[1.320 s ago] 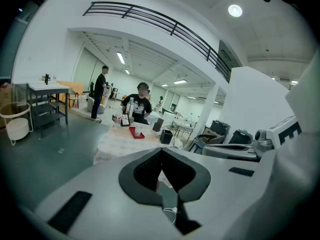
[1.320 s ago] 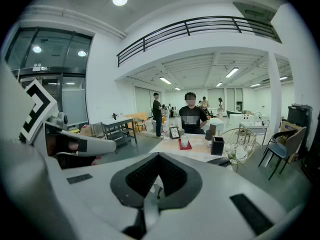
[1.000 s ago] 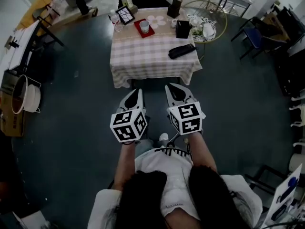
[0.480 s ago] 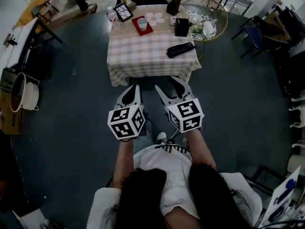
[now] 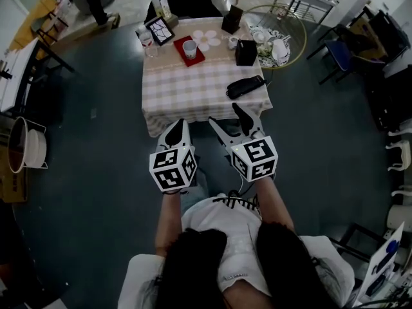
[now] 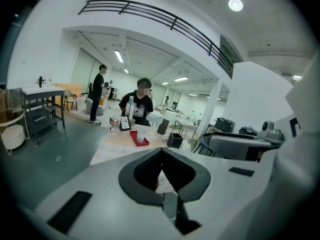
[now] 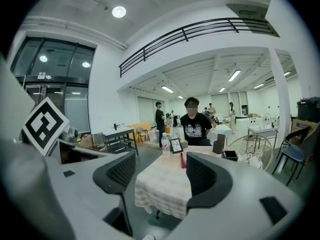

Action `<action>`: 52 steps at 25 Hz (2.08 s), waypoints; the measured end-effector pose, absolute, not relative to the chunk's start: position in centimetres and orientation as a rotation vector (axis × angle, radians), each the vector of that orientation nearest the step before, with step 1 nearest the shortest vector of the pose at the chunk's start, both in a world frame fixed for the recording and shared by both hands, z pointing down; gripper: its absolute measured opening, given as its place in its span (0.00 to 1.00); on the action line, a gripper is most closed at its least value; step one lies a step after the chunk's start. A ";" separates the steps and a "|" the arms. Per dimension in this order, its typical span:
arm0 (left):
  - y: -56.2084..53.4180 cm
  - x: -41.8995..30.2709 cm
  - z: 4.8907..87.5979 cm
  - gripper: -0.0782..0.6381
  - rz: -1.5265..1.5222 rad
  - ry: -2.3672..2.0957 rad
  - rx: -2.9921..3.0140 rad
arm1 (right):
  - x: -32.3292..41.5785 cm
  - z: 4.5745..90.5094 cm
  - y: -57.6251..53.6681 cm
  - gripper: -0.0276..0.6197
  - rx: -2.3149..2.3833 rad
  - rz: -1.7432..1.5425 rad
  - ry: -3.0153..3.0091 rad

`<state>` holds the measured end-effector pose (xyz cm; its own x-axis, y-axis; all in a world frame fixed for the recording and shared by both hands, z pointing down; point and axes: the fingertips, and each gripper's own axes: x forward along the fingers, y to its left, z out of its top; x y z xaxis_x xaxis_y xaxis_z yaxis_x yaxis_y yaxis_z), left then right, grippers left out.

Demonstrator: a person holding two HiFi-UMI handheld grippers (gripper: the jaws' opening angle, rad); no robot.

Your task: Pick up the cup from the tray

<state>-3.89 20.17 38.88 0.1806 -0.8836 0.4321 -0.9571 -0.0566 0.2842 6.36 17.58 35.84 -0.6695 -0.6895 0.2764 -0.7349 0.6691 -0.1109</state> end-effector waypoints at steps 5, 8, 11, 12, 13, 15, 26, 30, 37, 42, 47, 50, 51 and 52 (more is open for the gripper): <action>15.0 -7.1 39.1 0.12 0.244 -1.705 1.984 | 3.0 35.9 12.6 0.53 1.167 0.312 -2.653; 12.1 -9.0 39.0 0.12 0.257 -1.690 2.000 | 1.2 36.1 9.9 0.55 1.185 0.312 -2.644; 9.7 -10.8 39.0 0.12 0.266 -1.678 2.010 | -0.3 36.4 7.7 0.57 1.203 0.307 -2.622; 9.0 -11.2 38.9 0.12 0.270 -1.673 2.015 | -0.6 36.5 7.0 0.57 1.216 0.313 -2.616; 8.4 -11.6 38.9 0.12 0.273 -1.667 2.022 | -0.9 36.5 6.4 0.57 1.232 0.319 -2.612; 7.3 -12.4 38.9 0.12 0.278 -1.658 2.031 | -1.3 36.6 5.3 0.58 1.259 0.327 -2.605; 2.8 -14.9 40.0 0.12 0.300 -1.631 2.030 | -2.2 37.1 0.0 0.65 1.382 0.319 -2.604; 0.6 -15.6 40.7 0.12 0.300 -1.640 1.996 | -2.9 37.7 -2.7 0.65 1.363 0.334 -2.613; -3.9 -16.1 42.1 0.12 0.359 -1.670 1.970 | -4.1 39.4 -8.8 0.66 1.300 0.388 -2.636; -7.0 -15.9 43.2 0.12 0.395 -1.664 1.961 | -5.2 41.4 -12.6 0.68 1.222 0.364 -2.607; -9.4 -15.7 44.6 0.12 0.446 -1.669 1.942 | -6.3 44.4 -15.5 0.69 1.165 0.374 -2.572; -10.8 -15.9 45.7 0.12 0.431 -1.670 1.905 | -7.0 46.3 -16.9 0.69 1.137 0.399 -2.551; -11.3 -15.9 46.0 0.12 0.427 -1.671 1.898 | -7.1 47.0 -17.4 0.69 1.133 0.415 -2.542; -11.8 -16.0 46.3 0.12 0.422 -1.674 1.890 | -7.2 47.7 -17.9 0.69 1.133 0.430 -2.533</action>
